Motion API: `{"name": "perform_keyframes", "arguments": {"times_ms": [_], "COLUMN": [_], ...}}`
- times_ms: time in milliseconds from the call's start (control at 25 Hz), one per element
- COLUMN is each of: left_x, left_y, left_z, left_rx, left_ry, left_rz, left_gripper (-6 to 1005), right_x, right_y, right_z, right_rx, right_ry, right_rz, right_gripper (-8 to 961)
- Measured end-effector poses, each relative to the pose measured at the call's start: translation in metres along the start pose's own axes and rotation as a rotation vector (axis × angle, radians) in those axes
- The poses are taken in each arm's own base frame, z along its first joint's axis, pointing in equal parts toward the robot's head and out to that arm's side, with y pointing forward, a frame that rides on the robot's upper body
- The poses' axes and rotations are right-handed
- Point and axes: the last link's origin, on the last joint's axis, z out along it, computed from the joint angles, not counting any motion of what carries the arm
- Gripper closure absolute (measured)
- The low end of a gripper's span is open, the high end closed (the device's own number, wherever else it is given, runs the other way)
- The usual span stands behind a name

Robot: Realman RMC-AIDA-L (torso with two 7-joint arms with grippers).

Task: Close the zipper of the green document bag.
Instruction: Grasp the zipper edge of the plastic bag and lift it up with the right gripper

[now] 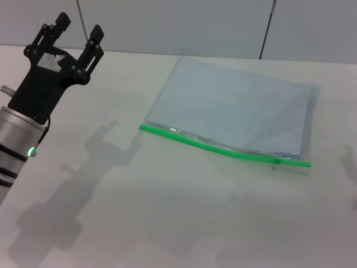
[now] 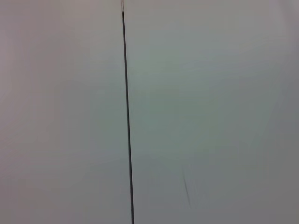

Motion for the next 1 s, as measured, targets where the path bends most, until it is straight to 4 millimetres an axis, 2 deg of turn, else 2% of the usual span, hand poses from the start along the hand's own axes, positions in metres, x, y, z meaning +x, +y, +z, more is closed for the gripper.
{"name": "perform_keyframes", "arguments": {"times_ms": [400, 560, 1000], "left_x": [-0.001, -0.001, -0.001], "left_y": [0.000, 0.000, -0.004], "left_z": [-0.001, -0.002, -0.006], "left_rx": [0.002, 0.006, 0.028], "left_ry": [-0.003, -0.003, -0.006], "left_rz": [0.000, 0.001, 0.028], "left_gripper": [321, 321, 321], "right_x": [0.005, 0.010, 0.039], "right_y": [0.004, 0.005, 0.003], "right_z": [0.001, 0.001, -0.013], "right_rx": [-0.045, -0.058, -0.138], "right_ry": [0.036, 0.068, 0.259], "right_rz": [-0.009, -0.071, -0.573], "right_gripper": [73, 73, 73]}}
